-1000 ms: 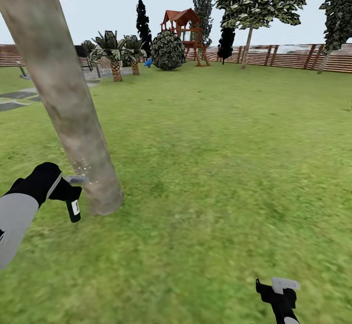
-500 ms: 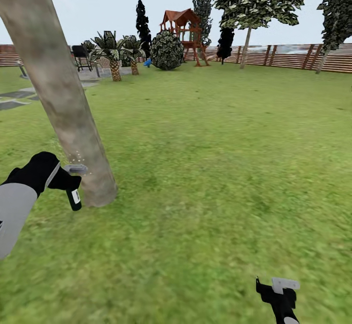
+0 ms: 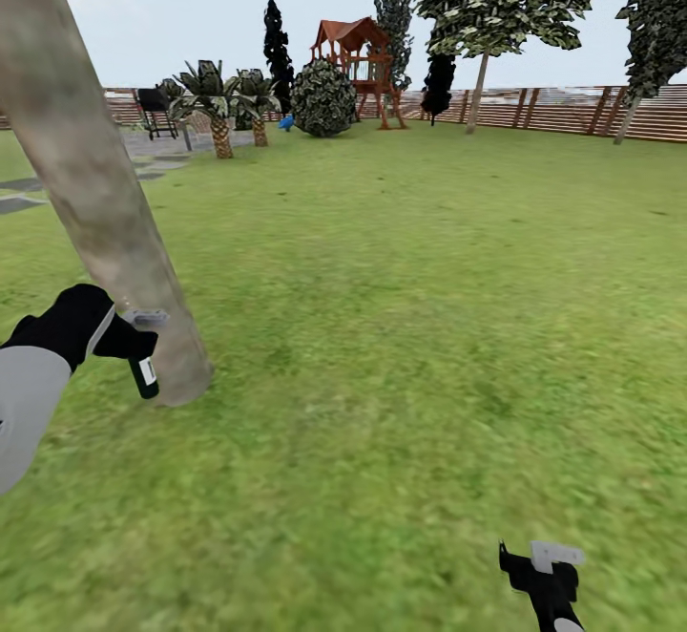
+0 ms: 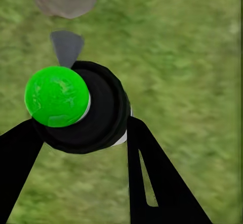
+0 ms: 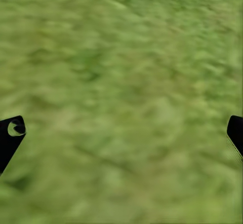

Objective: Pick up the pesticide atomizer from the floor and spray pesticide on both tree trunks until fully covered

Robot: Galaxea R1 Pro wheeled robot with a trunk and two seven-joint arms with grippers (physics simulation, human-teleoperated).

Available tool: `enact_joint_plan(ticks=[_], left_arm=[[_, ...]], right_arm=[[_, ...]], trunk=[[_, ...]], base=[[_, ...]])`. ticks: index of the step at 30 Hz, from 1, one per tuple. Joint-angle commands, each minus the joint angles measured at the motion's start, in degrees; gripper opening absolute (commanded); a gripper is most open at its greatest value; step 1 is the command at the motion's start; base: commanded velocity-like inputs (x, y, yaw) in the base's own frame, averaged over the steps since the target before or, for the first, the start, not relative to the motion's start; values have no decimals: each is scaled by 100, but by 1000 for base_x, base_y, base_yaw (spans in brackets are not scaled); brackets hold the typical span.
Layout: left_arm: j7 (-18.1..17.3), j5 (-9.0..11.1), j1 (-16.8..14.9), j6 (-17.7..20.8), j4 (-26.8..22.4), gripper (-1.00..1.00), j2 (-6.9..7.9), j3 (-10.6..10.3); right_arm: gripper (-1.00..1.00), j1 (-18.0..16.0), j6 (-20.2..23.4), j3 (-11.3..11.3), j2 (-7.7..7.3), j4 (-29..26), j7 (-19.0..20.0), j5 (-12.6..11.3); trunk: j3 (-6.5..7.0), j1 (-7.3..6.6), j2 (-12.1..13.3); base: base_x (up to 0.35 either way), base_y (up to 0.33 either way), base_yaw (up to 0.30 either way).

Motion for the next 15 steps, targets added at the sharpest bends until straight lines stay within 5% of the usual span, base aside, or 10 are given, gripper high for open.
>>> enact_joint_plan(ticks=[1,7,15], left_arm=[[-55,-58,-6,9,-8,-100,9,-33],[-47,-60,-3,9,-3,-100,32,-35],[-47,-60,0,9,8,-100,124,-25]], right_arm=[[100,-3,-14,51,0,2,-15,-47],[100,-3,-14,51,6,2,-15,-47],[100,-3,-14,51,9,2,-15,-47]], trunk=[[-5,2,-2],[-5,2,-2],[-5,2,-2]], base=[[283,-137,0],[207,-100,23],[10,-5,247]])
